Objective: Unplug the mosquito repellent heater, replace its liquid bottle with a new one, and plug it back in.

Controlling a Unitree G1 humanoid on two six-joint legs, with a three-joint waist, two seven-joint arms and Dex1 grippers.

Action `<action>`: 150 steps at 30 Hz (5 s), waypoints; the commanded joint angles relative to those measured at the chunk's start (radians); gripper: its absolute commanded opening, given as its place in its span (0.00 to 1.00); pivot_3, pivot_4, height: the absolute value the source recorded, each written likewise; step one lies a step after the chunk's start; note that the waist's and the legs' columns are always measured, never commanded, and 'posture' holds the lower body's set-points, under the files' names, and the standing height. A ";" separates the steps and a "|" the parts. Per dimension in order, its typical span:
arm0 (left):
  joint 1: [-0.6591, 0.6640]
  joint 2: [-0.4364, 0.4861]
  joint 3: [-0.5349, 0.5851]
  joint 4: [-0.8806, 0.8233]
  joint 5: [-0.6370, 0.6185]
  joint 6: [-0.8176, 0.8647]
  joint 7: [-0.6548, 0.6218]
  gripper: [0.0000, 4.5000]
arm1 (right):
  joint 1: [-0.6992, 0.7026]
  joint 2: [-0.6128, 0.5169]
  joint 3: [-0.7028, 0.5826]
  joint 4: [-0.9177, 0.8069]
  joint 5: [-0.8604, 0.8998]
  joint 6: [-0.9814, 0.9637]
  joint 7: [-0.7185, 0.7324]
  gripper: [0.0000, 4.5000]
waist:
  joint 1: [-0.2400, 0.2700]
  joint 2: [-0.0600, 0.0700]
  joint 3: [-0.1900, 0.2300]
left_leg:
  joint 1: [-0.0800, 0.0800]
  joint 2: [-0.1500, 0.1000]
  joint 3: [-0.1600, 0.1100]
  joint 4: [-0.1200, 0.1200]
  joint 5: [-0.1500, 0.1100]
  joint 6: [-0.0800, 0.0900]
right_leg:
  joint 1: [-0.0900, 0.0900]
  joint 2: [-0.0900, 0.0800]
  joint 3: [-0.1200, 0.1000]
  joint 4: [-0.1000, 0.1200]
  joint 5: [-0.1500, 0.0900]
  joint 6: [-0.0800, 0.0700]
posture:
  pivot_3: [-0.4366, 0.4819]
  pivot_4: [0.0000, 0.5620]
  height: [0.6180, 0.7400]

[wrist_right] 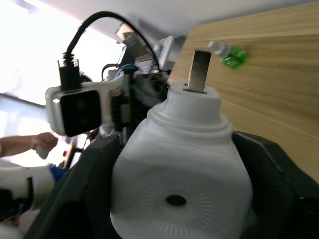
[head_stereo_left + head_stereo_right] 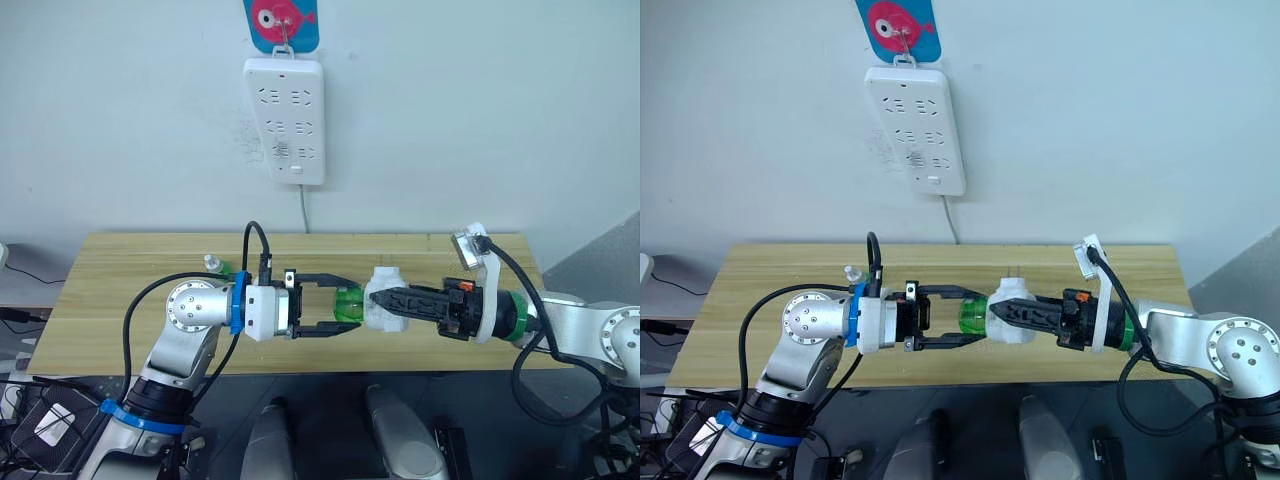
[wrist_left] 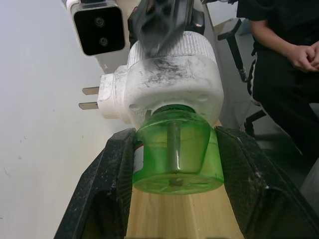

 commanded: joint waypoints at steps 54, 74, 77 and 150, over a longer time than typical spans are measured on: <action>-0.204 0.203 -0.007 -0.144 -0.454 1.034 0.033 0.48 | 0.016 0.055 -0.003 -0.036 0.003 0.015 0.111 0.71 | 0.001 0.000 0.001 | 0.000 0.000 -0.002 0.000 0.000 0.000 | 0.000 0.001 -0.002 0.001 0.000 0.000 | 0.19 0.47 1.00; 0.059 0.005 0.051 -0.152 -0.057 0.255 0.114 0.82 | 0.092 0.069 -0.039 -0.054 0.033 -0.108 -0.056 0.68 | 0.028 0.000 0.000 | 0.000 0.000 0.001 0.001 0.000 0.000 | 0.000 0.000 0.002 -0.001 0.000 0.000 | 0.18 0.49 1.00; 0.069 -0.001 0.046 -0.149 -0.046 0.235 0.123 0.82 | 0.098 0.070 -0.041 -0.063 0.037 -0.120 -0.080 0.68 | 0.028 0.000 0.000 | 0.000 0.000 0.002 0.001 0.000 0.000 | 0.000 0.000 0.003 -0.001 0.000 0.000 | 0.17 0.49 1.00; 0.025 0.004 0.006 -0.134 -0.102 0.139 -0.023 0.51 | 0.115 0.019 -0.031 -0.097 0.056 -0.088 0.007 0.68 | 0.047 0.000 0.001 | 0.000 0.001 0.012 0.000 0.000 0.001 | -0.001 0.001 0.013 -0.009 0.003 0.001 | 0.18 0.51 1.00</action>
